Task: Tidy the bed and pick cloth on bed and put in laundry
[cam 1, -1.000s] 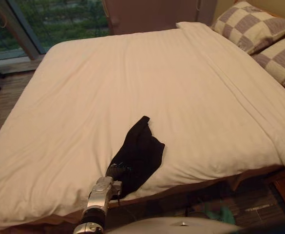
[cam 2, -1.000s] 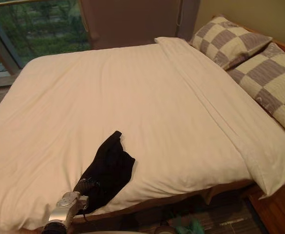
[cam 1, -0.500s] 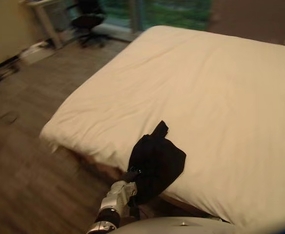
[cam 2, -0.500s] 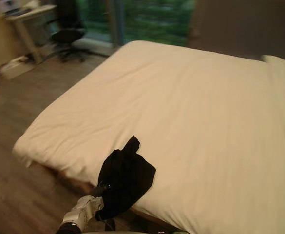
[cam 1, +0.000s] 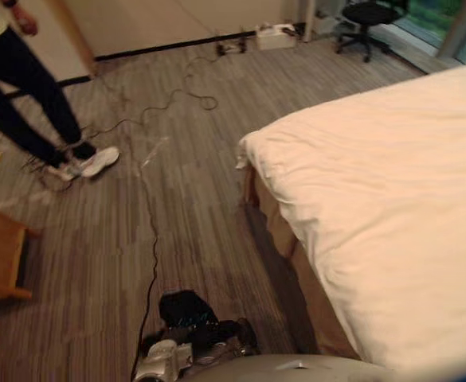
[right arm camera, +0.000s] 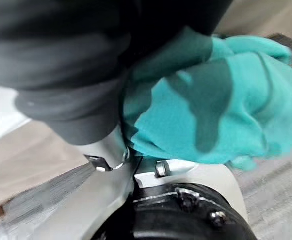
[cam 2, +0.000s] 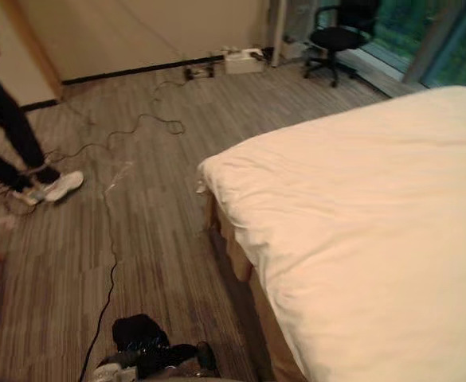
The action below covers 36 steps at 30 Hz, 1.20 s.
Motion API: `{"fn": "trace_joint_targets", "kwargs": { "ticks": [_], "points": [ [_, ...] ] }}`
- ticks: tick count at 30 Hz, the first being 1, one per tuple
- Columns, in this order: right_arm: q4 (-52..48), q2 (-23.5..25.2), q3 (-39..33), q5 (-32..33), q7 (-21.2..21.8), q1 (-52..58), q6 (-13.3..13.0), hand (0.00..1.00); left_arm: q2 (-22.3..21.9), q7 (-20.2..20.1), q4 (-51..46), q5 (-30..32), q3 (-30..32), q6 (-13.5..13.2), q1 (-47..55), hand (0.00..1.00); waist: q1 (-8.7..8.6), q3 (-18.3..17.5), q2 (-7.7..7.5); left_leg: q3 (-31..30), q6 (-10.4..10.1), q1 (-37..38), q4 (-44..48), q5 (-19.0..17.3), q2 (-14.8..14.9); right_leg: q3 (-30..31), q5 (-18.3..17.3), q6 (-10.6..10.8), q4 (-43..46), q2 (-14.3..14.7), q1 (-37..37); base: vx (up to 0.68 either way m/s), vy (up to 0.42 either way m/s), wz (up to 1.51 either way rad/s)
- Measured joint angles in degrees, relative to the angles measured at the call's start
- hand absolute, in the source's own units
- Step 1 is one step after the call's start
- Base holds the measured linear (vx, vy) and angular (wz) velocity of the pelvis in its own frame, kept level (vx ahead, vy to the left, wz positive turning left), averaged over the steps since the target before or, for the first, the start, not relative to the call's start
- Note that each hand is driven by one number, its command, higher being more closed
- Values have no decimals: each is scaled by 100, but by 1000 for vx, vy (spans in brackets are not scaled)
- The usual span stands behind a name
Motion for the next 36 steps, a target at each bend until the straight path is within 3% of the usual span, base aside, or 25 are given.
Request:
{"fn": "trace_joint_targets", "kwargs": {
  "ticks": [1,2,3,4,7,9,10,11,12,13,14,15,16,22,25,28,29,30,32,34,36],
  "points": [
    [-1,-3,-20,107,-9,25,-33,100,77,-29,15,-51,-127,-28,1,100,20,56,-17,-191,6,111,0,-4,-13,154,205,-136,616,-166,-106,97,41,74],
    [-2,-19,-86,233,-18,45,-81,100,128,-48,23,-30,-279,-49,10,100,24,112,25,-403,-26,192,13,18,-14,501,156,-391,1247,-263,-343,100,39,68],
    [-3,14,-111,292,-18,49,-99,100,167,-54,40,-25,-363,-45,15,100,16,115,18,-493,-35,209,25,25,-8,768,-12,-322,1429,-198,-505,95,21,65],
    [-8,70,-104,349,-15,62,-155,100,213,-89,100,84,-449,-44,0,100,-20,118,36,-708,-70,208,21,49,12,1291,-300,-109,1519,73,-817,81,-1,76],
    [-12,131,-59,491,19,77,-360,100,215,-161,146,201,-474,32,-52,100,-131,188,167,-1174,-73,203,-3,-1,23,2158,-576,-59,819,795,-1148,35,-16,98],
    [-26,136,-36,610,67,106,-440,100,75,-161,148,285,-400,47,-100,100,-147,206,242,-1193,-312,179,1,-351,7,2676,-569,-93,-51,1230,-1179,32,-42,105],
    [-88,303,-36,756,83,131,-467,100,65,-177,139,403,-220,36,-136,100,-191,94,-71,-865,-325,-5,383,-736,-118,3131,-532,-173,-770,1188,-1243,69,-84,108],
    [-205,312,-32,920,128,155,-559,100,30,-188,96,437,-116,-22,-186,100,-118,170,43,-692,146,-431,1374,-735,130,3314,-575,-212,-800,1205,-1257,77,-60,112],
    [-158,322,-47,1009,123,84,-535,100,14,-179,130,429,-42,-26,-224,100,-136,259,-5,-827,244,-392,1453,-772,9,3368,-505,-305,-692,1147,-1197,49,-40,94],
    [-159,264,-37,1065,136,84,-489,100,-39,-176,125,480,1,-44,-186,100,-133,263,11,-895,150,-265,1297,-754,-51,3382,-479,-355,-779,1140,-1110,65,42,55],
    [-205,281,-12,1121,179,69,-440,100,-109,-176,49,626,110,-147,-84,100,-61,167,122,-901,83,-121,1019,-704,-99,3413,-364,-311,-980,1157,-1023,71,6,29],
    [-261,275,25,1139,182,52,-416,100,-136,-177,-7,661,174,-156,-22,100,-29,165,91,-863,47,-74,876,-676,-110,3417,-320,-279,-1085,1159,-978,62,-11,3],
    [-295,290,140,1558,482,21,23,100,-56,-228,21,1307,106,-247,336,100,45,-59,27,-974,-48,599,-18,-143,-197,3343,-283,-333,-1531,1245,-566,0,0,0],
    [-285,291,134,1571,485,23,14,100,-56,-228,27,1280,106,-261,337,100,35,-58,24,-908,-77,600,-17,-163,-185,3410,-282,-334,-1541,1254,-578,1,-2,-4],
    [-166,301,136,1941,485,12,-108,100,-1,-232,195,815,38,-470,355,100,24,-59,20,-813,-79,597,-18,-168,-152,3501,-238,-345,-1629,1292,-577,22,-59,-17],
    [-28,355,164,2352,465,-14,-466,100,83,-234,371,25,-188,-881,371,100,14,-62,2,-815,-78,595,-19,-169,-147,3513,-222,-356,-1683,1306,-560,35,-78,-3],
    [7,355,232,2443,436,-22,-640,100,84,-230,380,-181,-241,-1106,407,100,17,-63,0,-825,-37,595,-19,-143,-146,3491,-208,-354,-1715,1312,-540,38,-86,8],
    [10,347,382,2606,338,-67,-980,100,103,-232,355,-612,-461,-1558,476,100,22,-63,2,-856,-18,595,-18,-130,-148,3429,-200,-353,-1743,1317,-514,37,-87,12],
    [-41,385,558,2758,210,-186,-1363,100,111,-240,224,-1145,-725,-2024,493,100,11,-63,4,-989,40,592,-18,-88,-170,3316,-199,-351,-1761,1314,-470,36,-87,34],
    [-447,472,746,3112,38,-433,-1898,100,-34,-372,-479,-1935,-1199,-2669,486,100,26,-52,15,-1230,56,584,-18,-19,-218,3062,-200,-351,-1794,1297,-375,31,-101,61],
    [-807,467,777,3243,-49,-725,-2107,100,-239,-428,-924,-2130,-1514,-2898,439,100,44,-36,44,-1319,45,562,-18,19,-227,2973,-199,-350,-1782,1297,-374,-3,-56,35]
  ]
}}
